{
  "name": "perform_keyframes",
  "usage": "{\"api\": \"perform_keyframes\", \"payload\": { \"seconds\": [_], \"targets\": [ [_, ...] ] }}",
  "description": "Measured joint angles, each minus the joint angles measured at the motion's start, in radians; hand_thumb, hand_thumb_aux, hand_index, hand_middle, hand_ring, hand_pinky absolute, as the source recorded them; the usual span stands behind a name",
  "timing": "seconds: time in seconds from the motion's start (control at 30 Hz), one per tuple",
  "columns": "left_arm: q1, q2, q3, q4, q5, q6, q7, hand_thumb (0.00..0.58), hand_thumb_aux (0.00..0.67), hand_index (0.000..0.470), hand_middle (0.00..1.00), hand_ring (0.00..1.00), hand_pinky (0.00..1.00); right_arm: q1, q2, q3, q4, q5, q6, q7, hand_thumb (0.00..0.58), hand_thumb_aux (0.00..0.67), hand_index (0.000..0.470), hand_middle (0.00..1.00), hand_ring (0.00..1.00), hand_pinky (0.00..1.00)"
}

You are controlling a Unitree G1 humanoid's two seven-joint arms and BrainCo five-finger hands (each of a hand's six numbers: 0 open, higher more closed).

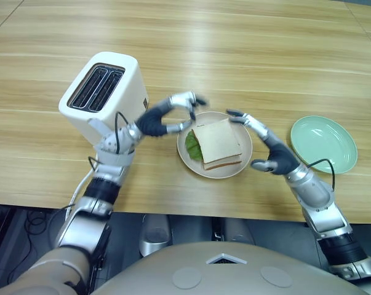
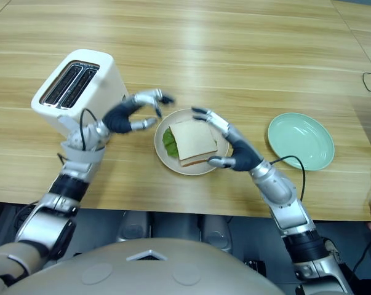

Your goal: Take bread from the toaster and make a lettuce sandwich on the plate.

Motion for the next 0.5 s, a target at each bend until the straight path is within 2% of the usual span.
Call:
{"api": "perform_keyframes", "payload": {
  "seconds": [0.03, 0.17, 0.33, 0.5],
  "targets": [
    [0.035, 0.027, -0.032, -0.020, 0.003, 0.003, -0.058, 0.580, 0.670, 0.460, 1.00, 1.00, 1.00, 0.010, -0.010, 0.016, 0.009, -0.005, 0.000, 0.030, 0.580, 0.670, 0.460, 1.00, 1.00, 1.00],
    [0.114, 0.117, -0.109, -0.034, 0.088, -0.010, -0.180, 0.580, 0.670, 0.460, 1.00, 1.00, 1.00, 0.057, -0.070, 0.067, 0.033, -0.032, 0.000, 0.134, 0.580, 0.670, 0.460, 1.00, 1.00, 1.00],
    [0.141, 0.130, -0.135, 0.007, 0.226, -0.042, -0.188, 0.580, 0.670, 0.460, 1.00, 1.00, 1.00, 0.093, -0.115, 0.114, 0.078, -0.079, 0.000, 0.227, 0.580, 0.670, 0.460, 1.00, 1.00, 1.00],
    [0.133, 0.095, -0.134, 0.097, 0.329, -0.057, -0.134, 0.580, 0.670, 0.460, 1.00, 1.00, 1.00, 0.043, -0.093, 0.124, 0.195, -0.188, 0.011, 0.234, 0.580, 0.670, 0.460, 1.00, 1.00, 1.00]
  ]
}}
